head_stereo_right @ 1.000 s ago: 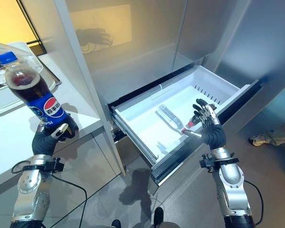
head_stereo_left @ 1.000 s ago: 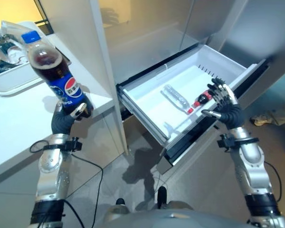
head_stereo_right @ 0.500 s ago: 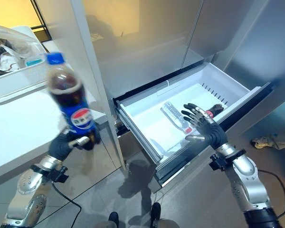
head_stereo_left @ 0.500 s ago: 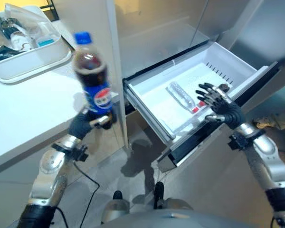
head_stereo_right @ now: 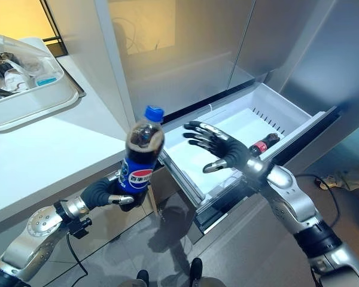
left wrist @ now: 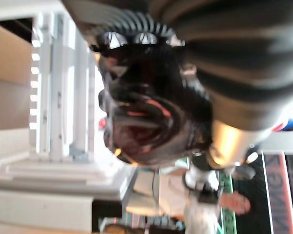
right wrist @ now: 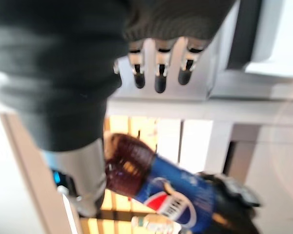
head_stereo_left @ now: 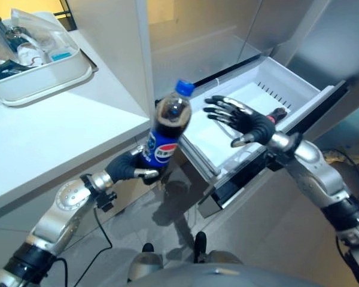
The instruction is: Take the drinks into the refrigerator
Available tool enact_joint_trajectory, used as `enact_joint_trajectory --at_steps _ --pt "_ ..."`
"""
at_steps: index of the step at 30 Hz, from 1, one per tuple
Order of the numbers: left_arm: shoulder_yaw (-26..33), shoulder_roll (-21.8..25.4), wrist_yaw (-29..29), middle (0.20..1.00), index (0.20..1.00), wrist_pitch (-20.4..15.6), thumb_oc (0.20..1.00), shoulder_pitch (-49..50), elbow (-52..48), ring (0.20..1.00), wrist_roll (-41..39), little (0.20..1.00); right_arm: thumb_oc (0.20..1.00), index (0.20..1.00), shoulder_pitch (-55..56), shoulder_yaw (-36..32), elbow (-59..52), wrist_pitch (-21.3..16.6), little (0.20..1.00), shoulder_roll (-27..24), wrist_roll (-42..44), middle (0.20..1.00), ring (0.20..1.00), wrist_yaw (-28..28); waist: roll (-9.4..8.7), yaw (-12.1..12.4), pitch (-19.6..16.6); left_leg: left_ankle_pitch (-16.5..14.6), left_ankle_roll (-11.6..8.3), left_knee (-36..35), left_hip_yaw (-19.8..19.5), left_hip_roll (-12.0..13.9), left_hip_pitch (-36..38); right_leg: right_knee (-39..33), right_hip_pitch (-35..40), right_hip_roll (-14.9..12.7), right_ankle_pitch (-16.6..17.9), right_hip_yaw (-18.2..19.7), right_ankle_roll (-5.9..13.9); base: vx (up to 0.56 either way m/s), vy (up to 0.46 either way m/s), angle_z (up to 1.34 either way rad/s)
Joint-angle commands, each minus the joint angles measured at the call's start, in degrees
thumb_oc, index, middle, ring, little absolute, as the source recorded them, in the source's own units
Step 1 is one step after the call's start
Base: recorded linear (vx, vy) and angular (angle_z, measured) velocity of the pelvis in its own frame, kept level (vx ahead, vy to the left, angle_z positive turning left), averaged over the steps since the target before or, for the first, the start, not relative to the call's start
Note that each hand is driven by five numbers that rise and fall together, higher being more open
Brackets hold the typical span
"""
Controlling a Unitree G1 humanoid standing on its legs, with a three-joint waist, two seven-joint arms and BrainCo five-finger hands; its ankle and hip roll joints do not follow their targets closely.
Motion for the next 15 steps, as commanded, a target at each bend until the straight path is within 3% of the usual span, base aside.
enact_joint_trajectory --at_steps 1,15 --pt "-1.69 -0.85 -0.03 0.2 0.2 -4.99 0.2 -7.83 -7.09 0.2 -5.57 0.2 1.0 1.0 -4.86 3.1 -0.5 -1.39 1.0 1.59 4.66 1.0 1.0 -0.62 1.0 1.26 -3.34 -4.17 3.37 0.03 -3.83 -2.28 -0.02 10.64 -2.55 -2.16 -5.8 -0.29 4.47 0.0 0.0 0.0" --pt "-4.44 -3.79 2.09 0.2 0.2 -5.25 0.2 -10.56 -5.82 0.2 -2.59 0.2 1.0 1.0 -9.85 11.97 -1.85 1.54 1.0 11.15 6.9 1.0 1.0 0.85 1.28 2.05 -3.15 -4.21 3.51 0.03 -3.81 -2.19 0.05 10.42 -2.27 -2.25 -6.1 -0.2 4.39 0.0 0.0 0.0"
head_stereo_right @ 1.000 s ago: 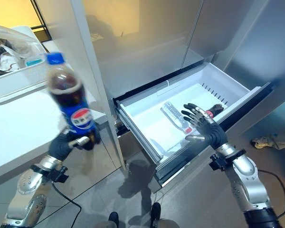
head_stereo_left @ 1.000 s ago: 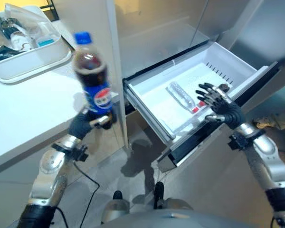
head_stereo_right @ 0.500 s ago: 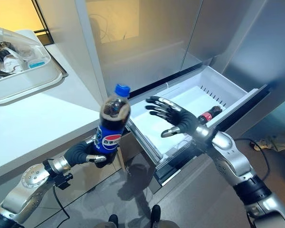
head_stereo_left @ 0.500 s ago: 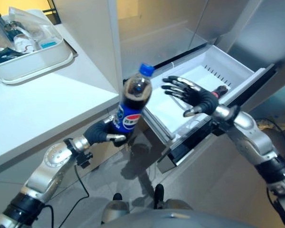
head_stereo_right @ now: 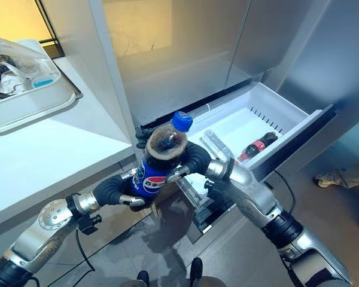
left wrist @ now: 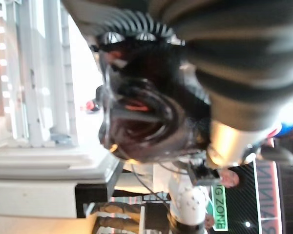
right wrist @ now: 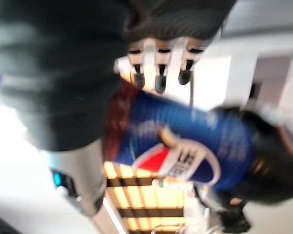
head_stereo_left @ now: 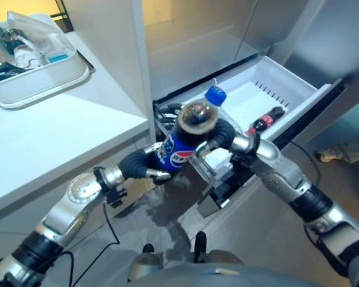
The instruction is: Take the drinks into the refrigerator
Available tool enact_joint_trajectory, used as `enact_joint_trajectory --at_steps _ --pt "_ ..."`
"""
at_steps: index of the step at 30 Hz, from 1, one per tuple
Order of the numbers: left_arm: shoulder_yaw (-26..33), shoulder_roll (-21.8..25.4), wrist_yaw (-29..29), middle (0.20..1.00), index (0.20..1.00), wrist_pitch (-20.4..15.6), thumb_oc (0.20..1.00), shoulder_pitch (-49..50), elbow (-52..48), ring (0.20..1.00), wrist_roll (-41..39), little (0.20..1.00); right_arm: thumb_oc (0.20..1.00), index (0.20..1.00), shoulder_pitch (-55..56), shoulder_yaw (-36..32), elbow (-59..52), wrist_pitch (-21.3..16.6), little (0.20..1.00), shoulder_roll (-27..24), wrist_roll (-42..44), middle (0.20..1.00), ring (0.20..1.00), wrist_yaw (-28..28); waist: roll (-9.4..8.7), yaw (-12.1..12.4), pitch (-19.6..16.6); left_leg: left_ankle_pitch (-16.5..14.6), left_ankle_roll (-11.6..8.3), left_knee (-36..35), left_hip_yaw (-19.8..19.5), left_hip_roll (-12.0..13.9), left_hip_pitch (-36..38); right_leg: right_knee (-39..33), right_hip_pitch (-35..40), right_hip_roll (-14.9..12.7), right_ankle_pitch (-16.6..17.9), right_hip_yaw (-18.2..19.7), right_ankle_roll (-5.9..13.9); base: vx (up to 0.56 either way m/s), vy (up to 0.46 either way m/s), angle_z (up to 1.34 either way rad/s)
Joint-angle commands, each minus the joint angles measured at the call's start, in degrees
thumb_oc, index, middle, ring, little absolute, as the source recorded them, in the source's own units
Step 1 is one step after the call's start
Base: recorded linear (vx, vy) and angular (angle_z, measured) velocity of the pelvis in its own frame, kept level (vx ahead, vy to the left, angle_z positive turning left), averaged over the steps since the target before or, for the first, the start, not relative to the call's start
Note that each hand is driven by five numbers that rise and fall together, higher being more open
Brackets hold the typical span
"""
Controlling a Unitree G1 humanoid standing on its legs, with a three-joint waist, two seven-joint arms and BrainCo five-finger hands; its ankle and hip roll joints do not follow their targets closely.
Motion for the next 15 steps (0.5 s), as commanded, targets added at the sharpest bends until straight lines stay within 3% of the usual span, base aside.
enact_joint_trajectory --at_steps 1,15 --pt "-1.06 -2.66 1.27 0.2 0.2 -5.09 0.2 -6.46 -5.19 0.2 -2.21 0.2 1.0 1.0 -5.0 2.56 -2.66 -0.75 1.0 2.25 3.75 1.0 1.0 1.45 1.13 2.05 -3.0 -4.19 3.54 0.02 -4.27 -2.17 -0.1 10.31 -2.12 -2.31 -6.2 -0.46 4.38 0.0 0.0 0.0" --pt "-1.32 -4.12 1.63 0.2 0.2 -5.32 0.2 -6.17 -4.07 0.2 -1.22 0.2 1.0 1.0 -4.53 4.35 -5.23 0.59 1.0 7.67 11.11 1.0 1.0 2.28 1.14 3.03 -2.82 -4.14 3.58 0.02 -4.48 -2.2 -0.18 10.27 -1.95 -2.38 -6.34 -0.76 4.27 0.0 0.001 0.0"
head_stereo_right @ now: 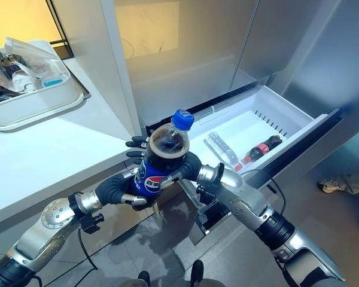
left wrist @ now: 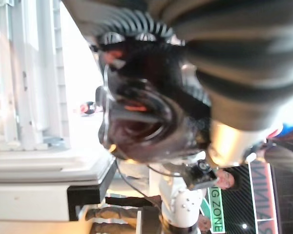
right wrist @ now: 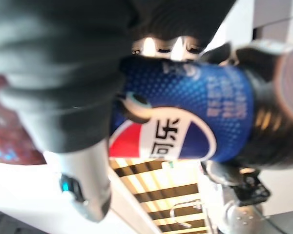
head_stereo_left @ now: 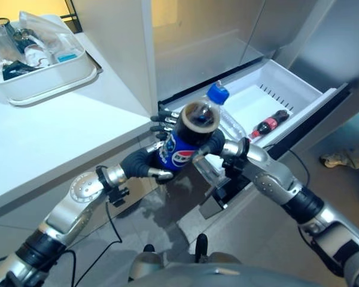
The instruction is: Take the drinks into the refrigerator
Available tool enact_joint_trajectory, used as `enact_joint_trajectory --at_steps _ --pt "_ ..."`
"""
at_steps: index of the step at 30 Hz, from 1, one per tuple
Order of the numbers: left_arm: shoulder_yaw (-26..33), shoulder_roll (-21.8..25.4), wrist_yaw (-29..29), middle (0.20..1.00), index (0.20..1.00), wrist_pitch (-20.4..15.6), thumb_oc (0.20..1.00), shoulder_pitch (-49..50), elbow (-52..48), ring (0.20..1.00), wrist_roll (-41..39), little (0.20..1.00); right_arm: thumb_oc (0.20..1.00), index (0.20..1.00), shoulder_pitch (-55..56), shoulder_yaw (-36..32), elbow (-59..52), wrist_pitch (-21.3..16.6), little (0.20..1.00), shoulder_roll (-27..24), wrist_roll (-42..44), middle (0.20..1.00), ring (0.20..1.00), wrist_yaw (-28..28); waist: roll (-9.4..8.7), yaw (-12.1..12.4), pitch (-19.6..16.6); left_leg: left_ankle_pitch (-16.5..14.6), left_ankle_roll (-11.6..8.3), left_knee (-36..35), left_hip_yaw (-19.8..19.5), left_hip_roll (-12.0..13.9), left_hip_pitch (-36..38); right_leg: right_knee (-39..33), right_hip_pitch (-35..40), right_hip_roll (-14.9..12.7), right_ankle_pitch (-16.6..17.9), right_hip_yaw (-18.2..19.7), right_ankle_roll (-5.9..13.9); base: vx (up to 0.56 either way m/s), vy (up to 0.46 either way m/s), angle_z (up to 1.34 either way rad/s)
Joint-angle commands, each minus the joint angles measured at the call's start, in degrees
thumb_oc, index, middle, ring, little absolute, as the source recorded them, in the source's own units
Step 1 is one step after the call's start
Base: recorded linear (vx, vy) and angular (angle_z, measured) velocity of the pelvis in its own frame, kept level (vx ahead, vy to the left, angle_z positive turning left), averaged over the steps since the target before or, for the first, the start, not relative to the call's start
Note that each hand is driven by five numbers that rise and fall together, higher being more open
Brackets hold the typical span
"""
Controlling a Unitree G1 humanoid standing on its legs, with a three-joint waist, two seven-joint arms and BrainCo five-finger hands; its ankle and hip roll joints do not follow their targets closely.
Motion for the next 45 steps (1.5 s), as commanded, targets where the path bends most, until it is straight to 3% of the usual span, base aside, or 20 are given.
enact_joint_trajectory --at_steps 1,2,3,4,5,27,28,29,30,45 --pt "-1.14 -3.04 1.61 0.2 0.2 -5.03 0.2 -5.66 -3.9 0.2 -1.24 0.2 1.0 1.0 -4.6 2.22 -5.38 -1.98 1.0 5.46 4.93 1.0 1.0 2.18 0.31 1.53 -1.86 -4.13 3.59 0.02 -4.65 -2.17 -0.25 10.21 -1.95 -2.38 -6.35 -1.19 4.25 0.0 0.0 0.0" --pt "-1.09 -3.24 1.69 0.2 0.2 -5.09 0.2 -5.59 -3.85 0.2 -1.16 0.2 1.0 1.0 -4.7 2.18 -5.45 -2.14 1.0 5.85 5.16 1.0 1.0 2.04 0.34 1.58 -1.86 -4.14 3.58 0.02 -4.64 -2.16 -0.23 10.19 -1.95 -2.37 -6.36 -1.16 4.25 0.0 0.0 0.0" --pt "-1.04 -3.41 1.71 0.2 0.2 -5.14 0.2 -5.57 -3.76 0.2 -1.0 0.2 0.931 0.931 -4.93 2.2 -5.54 -2.3 0.931 6.14 5.26 0.931 0.931 1.89 0.38 1.64 -1.88 -4.16 3.56 0.02 -4.64 -2.11 -0.2 10.14 -1.95 -2.38 -6.38 -1.17 4.21 0.0 0.0 0.0" --pt "-1.05 -3.56 1.65 0.2 0.2 -5.1 0.2 -5.55 -3.73 0.2 -0.84 0.2 0.498 0.498 -4.86 2.08 -5.37 -2.38 0.498 6.66 5.52 0.498 0.498 1.73 0.41 1.65 -1.91 -4.19 3.56 0.02 -4.61 -2.11 -0.15 10.11 -1.91 -2.37 -6.39 -1.17 4.19 0.0 0.0 0.0" --pt "-0.87 -3.78 1.86 0.2 0.2 -5.14 0.2 -5.34 -3.63 0.2 -0.47 0.2 0.2 0.2 -4.65 1.51 -5.0 -2.99 0.2 7.58 5.89 0.2 0.2 1.28 0.49 1.71 -1.91 -4.16 3.55 0.02 -4.53 -2.09 -0.12 10.12 -1.94 -2.36 -6.37 -1.23 4.18 0.01 0.004 -0.03" --pt "-0.06 -5.31 2.02 0.2 0.2 -4.78 0.2 -4.26 -2.58 0.2 0.1 0.2 0.2 0.2 -2.78 -0.44 -6.58 -4.2 0.2 8.49 6.95 0.2 0.2 0.02 0.31 1.64 -2.26 -4.39 3.53 0.02 -4.1 -2.07 0.06 9.3 -1.44 -2.24 -6.0 -1.02 4.25 0.0 0.0 0.0" --pt "0.06 -5.5 1.96 0.354 0.354 -4.7 0.354 -4.16 -2.54 0.354 -0.12 0.354 0.2 0.2 -2.6 -0.63 -6.62 -4.25 0.2 8.34 6.92 0.2 0.2 -0.02 0.31 1.62 -2.27 -4.39 3.5 0.02 -4.08 -2.06 0.09 9.25 -1.41 -2.24 -5.99 -1.02 4.25 0.0 0.0 0.0" --pt "0.15 -5.61 2.08 0.586 0.586 -4.64 0.586 -4.07 -2.42 0.586 -0.33 0.586 0.2 0.2 -2.21 -0.98 -6.68 -4.45 0.2 8.28 7.02 0.2 0.2 -0.13 0.29 1.55 -2.27 -4.4 3.5 0.02 -4.06 -2.06 0.11 9.19 -1.37 -2.24 -6.0 -0.99 4.25 0.0 0.0 0.0" --pt "0.21 -5.61 1.99 1.0 1.0 -4.54 1.0 -4.01 -2.5 1.0 -0.53 1.0 0.2 0.2 -1.88 -1.26 -6.68 -4.61 0.2 8.24 7.05 0.2 0.2 -0.25 0.32 1.52 -2.29 -4.38 3.48 0.02 -4.08 -2.05 0.09 9.19 -1.35 -2.21 -6.02 -0.96 4.26 0.0 0.0 0.0" --pt "2.03 -4.86 -1.3 1.0 1.0 -1.59 1.0 0.55 -2.33 1.0 -6.24 1.0 0.2 0.2 6.34 -15.34 -6.31 -8.59 0.2 0.72 5.77 0.2 0.2 -2.49 0.07 0.67 -2.63 -4.47 3.42 0.02 -4.31 -2.0 0.24 8.61 -0.83 -2.23 -5.91 -1.24 4.42 0.0 0.0 0.0"
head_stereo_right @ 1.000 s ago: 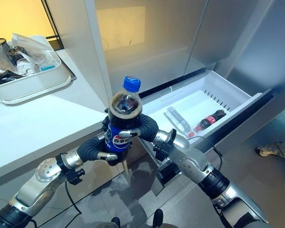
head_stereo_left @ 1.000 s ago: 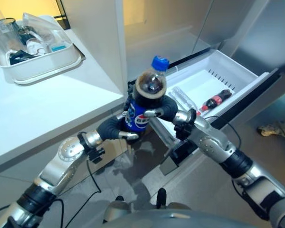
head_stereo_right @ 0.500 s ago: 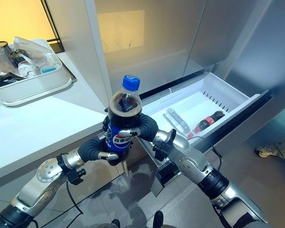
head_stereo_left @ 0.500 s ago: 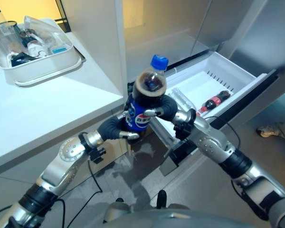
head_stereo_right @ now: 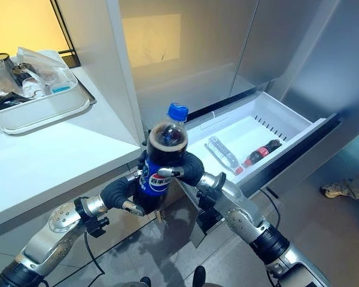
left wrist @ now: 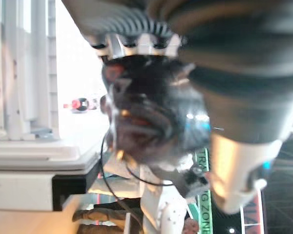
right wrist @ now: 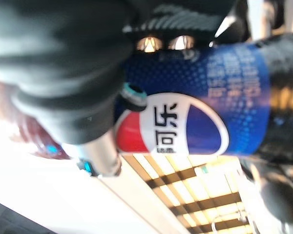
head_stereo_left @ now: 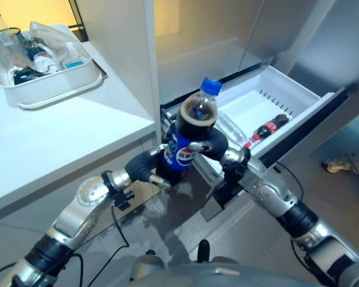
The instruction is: Take the drinks into the refrigerator
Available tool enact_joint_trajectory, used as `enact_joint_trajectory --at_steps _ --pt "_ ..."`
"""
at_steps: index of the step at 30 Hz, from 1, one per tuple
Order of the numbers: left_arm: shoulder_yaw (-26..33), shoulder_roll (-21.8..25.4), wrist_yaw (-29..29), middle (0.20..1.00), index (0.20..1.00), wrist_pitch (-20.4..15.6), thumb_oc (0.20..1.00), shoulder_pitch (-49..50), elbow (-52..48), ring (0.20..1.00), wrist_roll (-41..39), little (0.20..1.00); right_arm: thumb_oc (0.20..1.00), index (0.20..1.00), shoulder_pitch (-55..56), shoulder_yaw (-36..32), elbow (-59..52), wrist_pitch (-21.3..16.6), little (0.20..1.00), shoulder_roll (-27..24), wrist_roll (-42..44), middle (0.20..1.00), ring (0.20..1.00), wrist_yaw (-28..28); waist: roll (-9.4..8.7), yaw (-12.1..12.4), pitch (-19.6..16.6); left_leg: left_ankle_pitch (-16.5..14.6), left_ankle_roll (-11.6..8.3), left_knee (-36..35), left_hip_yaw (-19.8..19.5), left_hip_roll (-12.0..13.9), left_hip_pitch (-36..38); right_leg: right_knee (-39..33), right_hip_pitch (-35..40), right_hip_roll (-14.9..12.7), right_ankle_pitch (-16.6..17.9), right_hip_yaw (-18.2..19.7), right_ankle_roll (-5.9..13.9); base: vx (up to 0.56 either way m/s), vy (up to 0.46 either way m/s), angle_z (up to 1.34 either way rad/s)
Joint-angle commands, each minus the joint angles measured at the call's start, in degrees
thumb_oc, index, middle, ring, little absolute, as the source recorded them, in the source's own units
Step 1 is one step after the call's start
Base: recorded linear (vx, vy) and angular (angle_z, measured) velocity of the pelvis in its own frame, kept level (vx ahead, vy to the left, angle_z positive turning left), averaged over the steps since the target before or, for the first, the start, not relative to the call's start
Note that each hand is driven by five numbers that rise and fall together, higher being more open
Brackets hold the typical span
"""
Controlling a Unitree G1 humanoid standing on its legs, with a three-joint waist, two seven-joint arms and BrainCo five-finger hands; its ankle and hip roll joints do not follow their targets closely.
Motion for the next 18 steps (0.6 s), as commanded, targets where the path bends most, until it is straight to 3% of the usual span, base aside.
enact_joint_trajectory --at_steps 1,10,18 --pt "1.94 -1.22 -0.69 1.0 1.0 -2.98 1.0 -0.72 -2.63 1.0 -4.72 1.0 0.2 0.2 -2.0 -9.85 -5.2 -7.76 0.2 -2.29 2.83 0.2 0.2 -0.91 -0.02 -0.22 -1.29 -4.5 3.41 0.03 -5.02 -1.95 -0.28 8.22 -0.79 -2.25 -6.03 -1.81 4.47 0.0 0.0 0.0" --pt "5.36 -1.64 -2.35 1.0 1.0 -1.78 1.0 2.93 -3.89 1.0 -8.24 1.0 0.2 0.2 -0.15 -23.24 0.0 -13.19 0.2 -9.27 -1.71 0.2 0.2 -5.96 -0.32 -0.53 -1.37 -4.73 3.42 0.03 -5.16 -1.94 -0.52 8.07 -0.97 -2.08 -6.07 -1.72 4.57 0.0 0.0 0.0" --pt "6.52 -1.44 -3.57 1.0 1.0 -0.86 1.0 3.95 -5.54 1.0 -11.64 1.0 0.2 0.2 -0.19 -26.81 3.29 -14.93 0.2 -12.01 -5.68 0.2 0.2 -8.1 -0.28 -0.52 -0.85 -4.67 3.37 0.03 -5.14 -1.96 -0.9 8.25 -1.47 -1.84 -6.2 -1.65 4.57 0.0 0.0 0.0"
